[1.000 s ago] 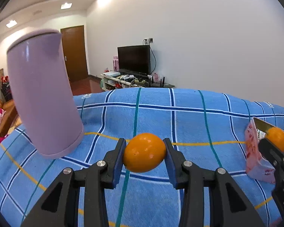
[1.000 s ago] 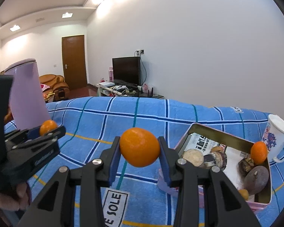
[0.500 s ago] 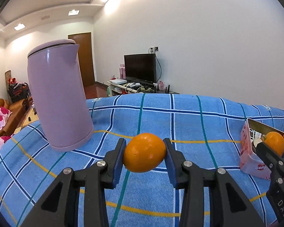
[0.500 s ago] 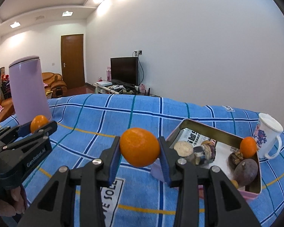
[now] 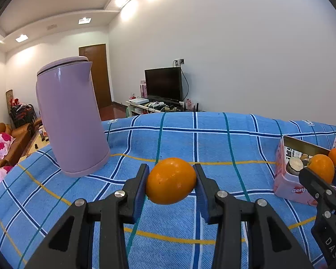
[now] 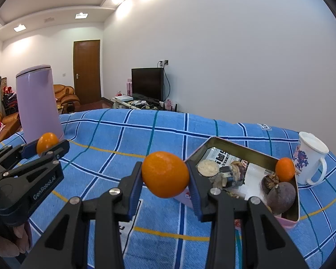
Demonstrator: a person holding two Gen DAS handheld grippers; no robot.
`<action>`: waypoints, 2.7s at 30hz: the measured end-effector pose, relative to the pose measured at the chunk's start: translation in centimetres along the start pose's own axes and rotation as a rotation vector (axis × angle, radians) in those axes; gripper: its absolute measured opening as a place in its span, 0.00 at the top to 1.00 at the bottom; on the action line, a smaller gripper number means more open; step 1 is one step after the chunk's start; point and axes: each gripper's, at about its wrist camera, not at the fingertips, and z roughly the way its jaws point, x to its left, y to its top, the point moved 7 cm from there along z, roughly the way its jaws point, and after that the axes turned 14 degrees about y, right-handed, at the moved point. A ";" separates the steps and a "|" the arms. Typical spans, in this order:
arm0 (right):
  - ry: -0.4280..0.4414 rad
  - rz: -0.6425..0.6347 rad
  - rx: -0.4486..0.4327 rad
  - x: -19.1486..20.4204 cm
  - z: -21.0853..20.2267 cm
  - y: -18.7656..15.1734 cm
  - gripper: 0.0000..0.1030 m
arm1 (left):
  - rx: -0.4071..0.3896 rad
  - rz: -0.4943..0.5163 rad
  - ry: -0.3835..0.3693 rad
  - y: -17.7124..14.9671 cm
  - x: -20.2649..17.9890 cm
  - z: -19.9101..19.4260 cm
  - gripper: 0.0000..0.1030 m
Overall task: Organize fruits
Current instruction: 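Carry both held oranges toward the pink tin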
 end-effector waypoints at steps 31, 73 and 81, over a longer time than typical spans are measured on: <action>-0.016 -0.035 -0.009 -2.4 -3.3 -0.8 0.60 | 0.005 0.072 -0.053 -0.9 -3.3 -2.0 0.59; -0.155 0.023 -0.074 -10.9 -6.6 -0.3 0.60 | -0.004 0.116 -0.232 0.7 -13.1 -5.5 0.59; -0.189 0.077 -0.085 -14.0 -7.9 -0.5 0.60 | -0.015 0.132 -0.268 1.1 -15.7 -6.4 0.59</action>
